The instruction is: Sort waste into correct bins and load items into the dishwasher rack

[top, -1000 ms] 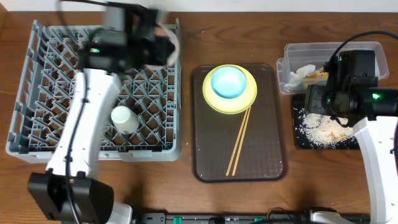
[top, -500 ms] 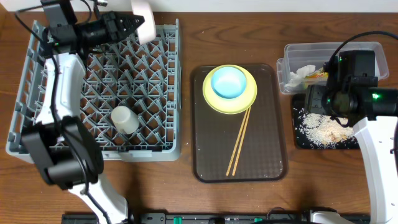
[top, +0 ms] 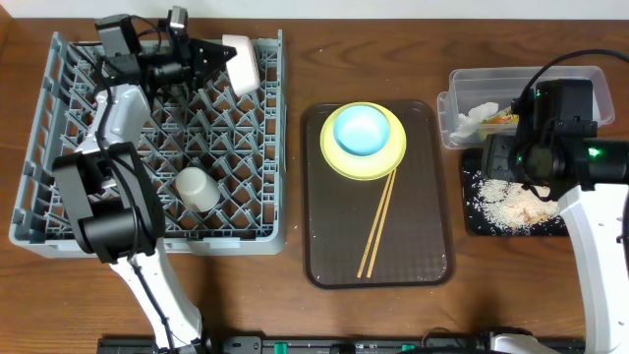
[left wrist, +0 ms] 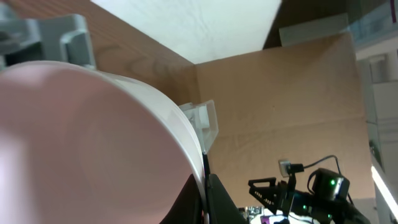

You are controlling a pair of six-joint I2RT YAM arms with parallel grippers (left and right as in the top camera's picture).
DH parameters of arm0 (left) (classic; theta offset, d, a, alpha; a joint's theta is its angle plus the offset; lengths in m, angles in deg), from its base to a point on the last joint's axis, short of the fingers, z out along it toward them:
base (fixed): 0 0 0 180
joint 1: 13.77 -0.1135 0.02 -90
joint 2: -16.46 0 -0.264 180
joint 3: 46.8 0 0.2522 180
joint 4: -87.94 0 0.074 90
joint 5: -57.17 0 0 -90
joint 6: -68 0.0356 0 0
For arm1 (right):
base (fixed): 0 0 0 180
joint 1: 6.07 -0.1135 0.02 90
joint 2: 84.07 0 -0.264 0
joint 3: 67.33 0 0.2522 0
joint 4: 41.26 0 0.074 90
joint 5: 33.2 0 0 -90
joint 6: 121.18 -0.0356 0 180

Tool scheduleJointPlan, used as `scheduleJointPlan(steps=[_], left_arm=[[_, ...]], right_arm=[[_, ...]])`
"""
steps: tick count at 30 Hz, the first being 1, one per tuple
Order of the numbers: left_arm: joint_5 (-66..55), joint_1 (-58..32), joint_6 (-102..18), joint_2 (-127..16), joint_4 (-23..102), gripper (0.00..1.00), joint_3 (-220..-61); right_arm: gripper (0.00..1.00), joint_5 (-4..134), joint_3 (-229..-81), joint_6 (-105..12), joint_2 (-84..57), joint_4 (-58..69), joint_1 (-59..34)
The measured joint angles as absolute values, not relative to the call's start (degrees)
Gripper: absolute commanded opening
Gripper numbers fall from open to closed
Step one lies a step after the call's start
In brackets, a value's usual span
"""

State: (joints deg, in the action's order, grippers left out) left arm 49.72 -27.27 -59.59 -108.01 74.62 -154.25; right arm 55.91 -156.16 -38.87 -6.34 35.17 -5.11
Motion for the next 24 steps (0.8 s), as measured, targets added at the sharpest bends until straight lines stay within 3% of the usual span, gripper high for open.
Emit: scheduleJointPlan(steps=[19,24], left_arm=[[47.97,-30.18,-60.11,-108.01,72.11,0.06,-154.25],[47.51,-30.46,-57.01,-108.01,65.55,0.15,-154.25]], right_arm=[[0.65,55.91,-156.16,-38.84,-6.34,35.52,-5.11],[0.65,55.91,-156.16,-38.84,-6.34,35.72,-5.11]])
